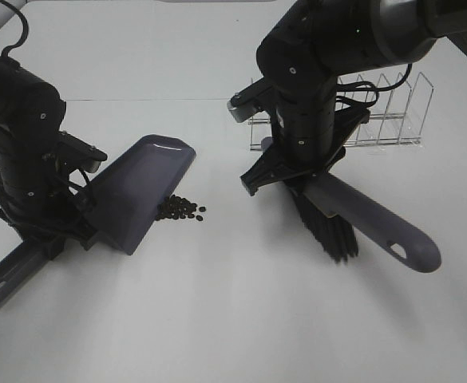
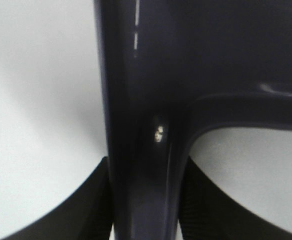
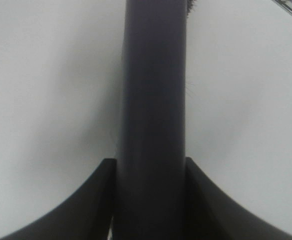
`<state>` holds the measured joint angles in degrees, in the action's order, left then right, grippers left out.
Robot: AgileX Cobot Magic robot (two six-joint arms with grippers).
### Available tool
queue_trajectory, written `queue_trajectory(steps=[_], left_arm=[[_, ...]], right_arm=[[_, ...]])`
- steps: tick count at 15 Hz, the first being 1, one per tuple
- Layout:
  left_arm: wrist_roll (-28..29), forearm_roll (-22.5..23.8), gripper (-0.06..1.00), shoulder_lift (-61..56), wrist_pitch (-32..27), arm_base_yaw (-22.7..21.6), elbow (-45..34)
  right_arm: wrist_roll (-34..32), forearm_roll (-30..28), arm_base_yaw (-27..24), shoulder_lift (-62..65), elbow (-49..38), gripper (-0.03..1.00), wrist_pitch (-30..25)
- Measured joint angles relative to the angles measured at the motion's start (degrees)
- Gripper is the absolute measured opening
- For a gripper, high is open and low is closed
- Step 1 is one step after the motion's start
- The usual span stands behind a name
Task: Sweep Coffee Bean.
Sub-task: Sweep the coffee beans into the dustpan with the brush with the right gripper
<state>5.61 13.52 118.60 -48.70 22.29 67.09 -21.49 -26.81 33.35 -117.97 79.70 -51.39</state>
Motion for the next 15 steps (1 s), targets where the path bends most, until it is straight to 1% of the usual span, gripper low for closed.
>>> queue_trajectory(steps=[1,2,3,9,11,12,14,15], left_arm=[[-0.40,-0.46,0.33,0.00,0.00,0.00,0.00],[-0.92,-1.03,0.33,0.00,-0.06,0.00,0.00],[-1.03,-1.15,0.33,0.00,-0.06,0.00,0.00],[-1.38,-2.46,0.33,0.00,-0.17,0.00,0.00],[-1.43,-2.75,0.33,0.00,-0.23,0.00,0.06],[-1.38,-2.92,0.33,0.00,-0.34,0.00,0.11],[-1.15,-3.84,0.33,0.00,-0.63,0.00,0.11],[-0.92,-4.13,0.33,0.00,-0.69,0.00,0.11]], right_arm=[[0.00,1.78,0.69,-0.74,0.74,0.36,1.49],[0.69,5.90,1.20,-3.04,3.55,0.36,3.44],[1.43,7.51,1.20,-3.72,4.58,0.36,3.67],[11.63,23.84,1.20,-11.97,16.21,0.36,4.93],[13.87,28.36,1.20,-13.75,17.53,0.36,7.39],[14.61,29.68,1.20,-14.09,17.70,0.36,8.25],[16.84,35.12,1.20,-15.41,17.93,0.36,12.43],[20.80,41.08,1.20,-16.73,17.93,0.36,17.65]])
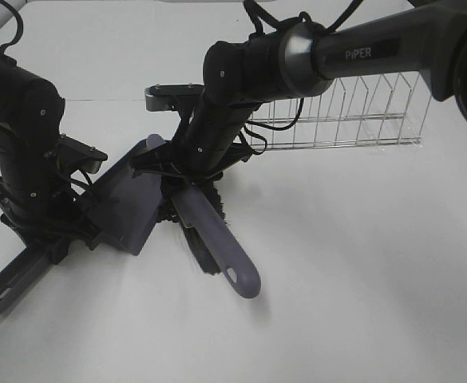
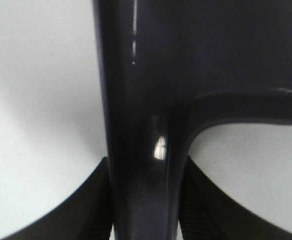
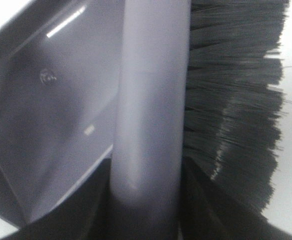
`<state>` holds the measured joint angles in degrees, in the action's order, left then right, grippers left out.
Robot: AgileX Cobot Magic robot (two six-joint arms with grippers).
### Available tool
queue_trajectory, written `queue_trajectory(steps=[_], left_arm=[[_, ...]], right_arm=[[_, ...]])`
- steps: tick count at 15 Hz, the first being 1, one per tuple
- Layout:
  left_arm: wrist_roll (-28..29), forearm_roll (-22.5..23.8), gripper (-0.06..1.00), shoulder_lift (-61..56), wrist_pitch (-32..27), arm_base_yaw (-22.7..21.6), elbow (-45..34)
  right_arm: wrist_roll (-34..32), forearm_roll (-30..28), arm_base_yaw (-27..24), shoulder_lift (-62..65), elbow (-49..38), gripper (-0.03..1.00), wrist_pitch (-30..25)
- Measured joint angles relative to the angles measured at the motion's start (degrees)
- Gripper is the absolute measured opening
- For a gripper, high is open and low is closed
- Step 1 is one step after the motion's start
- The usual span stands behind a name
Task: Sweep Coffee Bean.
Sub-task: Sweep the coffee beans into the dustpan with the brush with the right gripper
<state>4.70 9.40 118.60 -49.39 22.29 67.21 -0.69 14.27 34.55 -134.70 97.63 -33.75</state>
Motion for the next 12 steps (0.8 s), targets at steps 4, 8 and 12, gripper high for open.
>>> queue_trajectory(steps=[4,8,12], left_arm=[[-0.29,-0.52,0.33,0.00,-0.06,0.00,0.00],[-1.09,-1.83,0.33,0.00,-0.34,-0.11,0.06],[-1.09,-1.95,0.33,0.00,-0.40,-0.11,0.06]], right_arm=[[6.76,7.73,0.00,-0.52,0.00,0.36,4.64],[15.24,12.72,-0.06,-0.69,0.63,0.36,5.44],[20.97,14.38,-0.06,-0.86,4.58,0.36,2.06]])
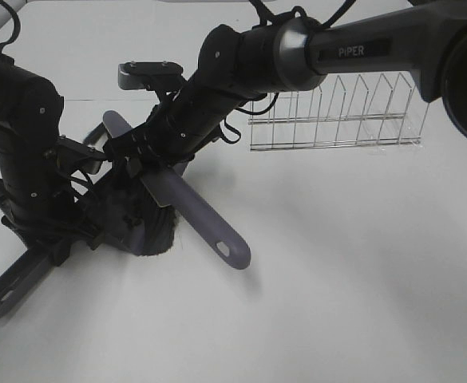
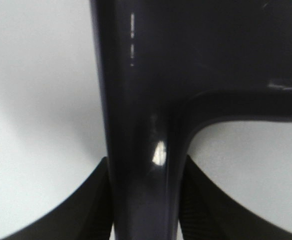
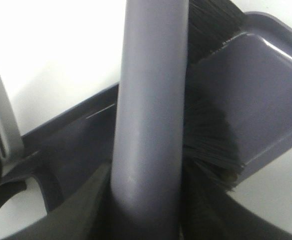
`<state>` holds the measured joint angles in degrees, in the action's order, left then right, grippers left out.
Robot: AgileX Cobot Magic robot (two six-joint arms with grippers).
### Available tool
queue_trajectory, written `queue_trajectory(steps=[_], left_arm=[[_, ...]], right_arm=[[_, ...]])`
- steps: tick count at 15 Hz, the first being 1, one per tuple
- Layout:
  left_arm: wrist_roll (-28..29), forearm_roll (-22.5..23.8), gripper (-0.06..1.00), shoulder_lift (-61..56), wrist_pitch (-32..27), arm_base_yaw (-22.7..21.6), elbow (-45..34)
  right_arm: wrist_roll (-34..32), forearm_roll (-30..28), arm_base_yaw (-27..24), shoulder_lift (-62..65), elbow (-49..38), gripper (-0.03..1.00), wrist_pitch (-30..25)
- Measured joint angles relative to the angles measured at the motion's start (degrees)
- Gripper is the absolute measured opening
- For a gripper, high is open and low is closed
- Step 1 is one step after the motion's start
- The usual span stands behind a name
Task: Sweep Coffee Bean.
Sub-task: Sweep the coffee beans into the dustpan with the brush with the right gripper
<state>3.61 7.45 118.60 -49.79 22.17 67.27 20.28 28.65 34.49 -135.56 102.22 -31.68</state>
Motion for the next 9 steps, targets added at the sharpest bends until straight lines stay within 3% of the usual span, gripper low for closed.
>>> queue_trajectory(steps=[4,9], left_arm=[[-0.57,0.00,0.33,0.00,0.00,0.00,0.06],[-1.32,-0.63,0.33,0.00,0.06,0.06,0.11]], right_arm=[[1.66,-0.06,0.00,-0.63,4.64,0.36,-4.81],[1.83,-7.51,0.06,-0.46,14.55,0.36,-11.97]])
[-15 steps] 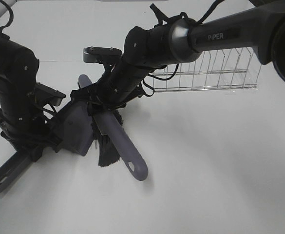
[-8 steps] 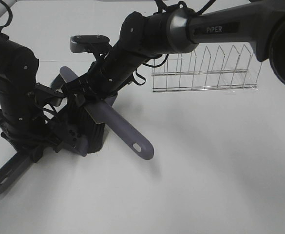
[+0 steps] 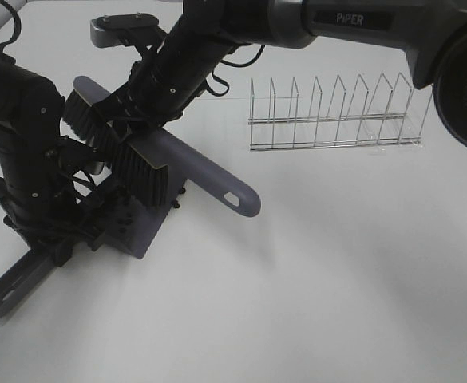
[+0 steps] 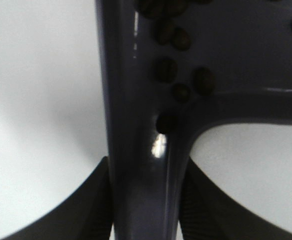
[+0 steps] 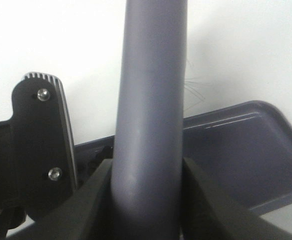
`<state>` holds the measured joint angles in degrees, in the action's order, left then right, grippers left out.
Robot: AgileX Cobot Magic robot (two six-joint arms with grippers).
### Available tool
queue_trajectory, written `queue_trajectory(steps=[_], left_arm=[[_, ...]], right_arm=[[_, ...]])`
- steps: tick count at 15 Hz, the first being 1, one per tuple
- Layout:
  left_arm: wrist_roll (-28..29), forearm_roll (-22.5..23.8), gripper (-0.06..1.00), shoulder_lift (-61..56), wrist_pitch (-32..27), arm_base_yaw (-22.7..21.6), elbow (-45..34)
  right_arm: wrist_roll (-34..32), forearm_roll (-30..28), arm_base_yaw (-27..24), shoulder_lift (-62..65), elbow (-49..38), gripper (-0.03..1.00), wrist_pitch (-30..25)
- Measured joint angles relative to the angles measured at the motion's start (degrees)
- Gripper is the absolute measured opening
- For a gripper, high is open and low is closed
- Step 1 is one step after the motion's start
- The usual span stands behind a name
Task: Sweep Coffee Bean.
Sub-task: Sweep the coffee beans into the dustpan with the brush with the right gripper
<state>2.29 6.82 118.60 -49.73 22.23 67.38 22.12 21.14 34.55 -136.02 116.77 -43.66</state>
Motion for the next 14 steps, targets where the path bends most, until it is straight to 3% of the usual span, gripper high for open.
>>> queue_trajectory(steps=[4,6,9,10,11,14], left_arm=[[-0.06,-0.46,0.33,0.00,0.00,0.00,0.00],[-0.06,-0.63,0.33,0.00,0.00,0.00,0.00],[-0.06,-0.69,0.33,0.00,0.00,0.00,0.00],[-0.06,-0.69,0.33,0.00,-0.29,0.00,0.00],[-0.06,-0.69,0.33,0.00,-0.34,0.00,0.00],[-0.06,-0.80,0.33,0.00,-0.52,0.06,0.00]], right_arm=[[-1.38,-6.65,0.00,2.98,2.12,0.36,-1.83],[-5.50,-12.95,-0.06,4.81,2.23,0.36,-2.92],[-15.99,-21.14,-2.01,7.05,2.23,0.36,-11.80],[-18.74,-27.22,-3.27,6.88,2.29,0.36,-21.08],[-20.00,-29.91,-3.38,5.79,2.35,0.36,-25.15],[-24.47,-30.94,-3.32,1.32,2.41,0.36,-26.24]])
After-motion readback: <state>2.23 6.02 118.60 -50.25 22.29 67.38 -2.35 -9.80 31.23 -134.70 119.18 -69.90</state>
